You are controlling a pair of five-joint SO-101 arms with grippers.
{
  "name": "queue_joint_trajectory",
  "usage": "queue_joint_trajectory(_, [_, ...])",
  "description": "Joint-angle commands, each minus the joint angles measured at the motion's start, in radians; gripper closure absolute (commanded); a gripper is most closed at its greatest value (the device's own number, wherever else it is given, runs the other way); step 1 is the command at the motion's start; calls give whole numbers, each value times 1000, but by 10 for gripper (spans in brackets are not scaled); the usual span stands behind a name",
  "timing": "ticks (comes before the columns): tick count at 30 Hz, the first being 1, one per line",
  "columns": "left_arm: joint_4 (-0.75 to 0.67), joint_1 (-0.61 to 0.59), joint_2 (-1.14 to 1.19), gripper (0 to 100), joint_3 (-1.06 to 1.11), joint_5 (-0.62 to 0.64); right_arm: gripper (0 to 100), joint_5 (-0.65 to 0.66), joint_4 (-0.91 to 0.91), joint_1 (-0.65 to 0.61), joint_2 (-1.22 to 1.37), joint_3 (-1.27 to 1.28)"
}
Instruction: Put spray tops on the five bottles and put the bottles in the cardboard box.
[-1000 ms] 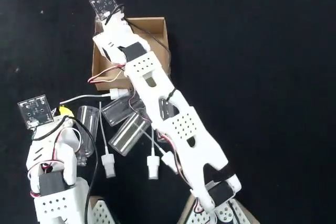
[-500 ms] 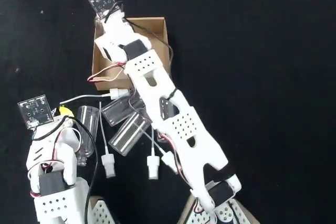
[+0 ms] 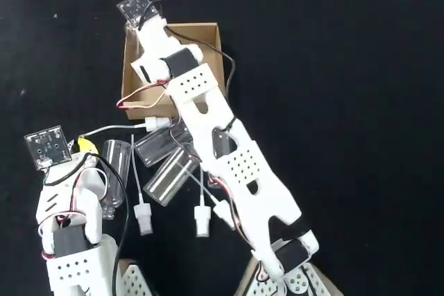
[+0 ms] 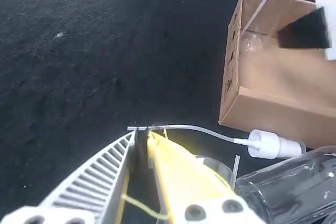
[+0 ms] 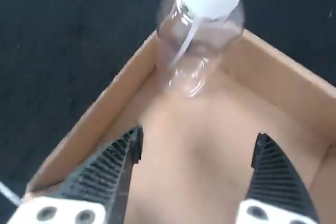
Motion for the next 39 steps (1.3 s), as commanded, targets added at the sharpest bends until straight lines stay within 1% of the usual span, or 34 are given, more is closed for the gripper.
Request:
queue_joint_trajectory(1, [-25, -10, -12, 970, -15, -8, 709, 25, 75, -17, -21, -130])
queue_joint_trajectory(11, [-25, -10, -12, 970, -15, -8, 709, 23, 226, -12, -70, -131])
queue_joint_trajectory(16, [-20, -10, -12, 970, -13, -8, 761, 17, 293, -15, -130, -131])
queue_joint_trajectory(21, [-25, -10, -12, 970, -4, -8, 763, 12, 368, -12, -182, -130])
queue_joint_trajectory(24, [-25, -10, -12, 970, -4, -8, 764, -17, 411, -11, -203, -131])
queue_joint_trajectory(29, [-25, -10, -12, 970, -2, -8, 766, -44, 422, -11, -213, -130])
queue_joint_trajectory(33, [-26, -8, -12, 970, -2, -8, 815, -44, 423, -12, -214, -130])
queue_joint_trajectory(39, [-26, -8, -12, 970, -1, -8, 824, -41, 425, -12, -214, -130])
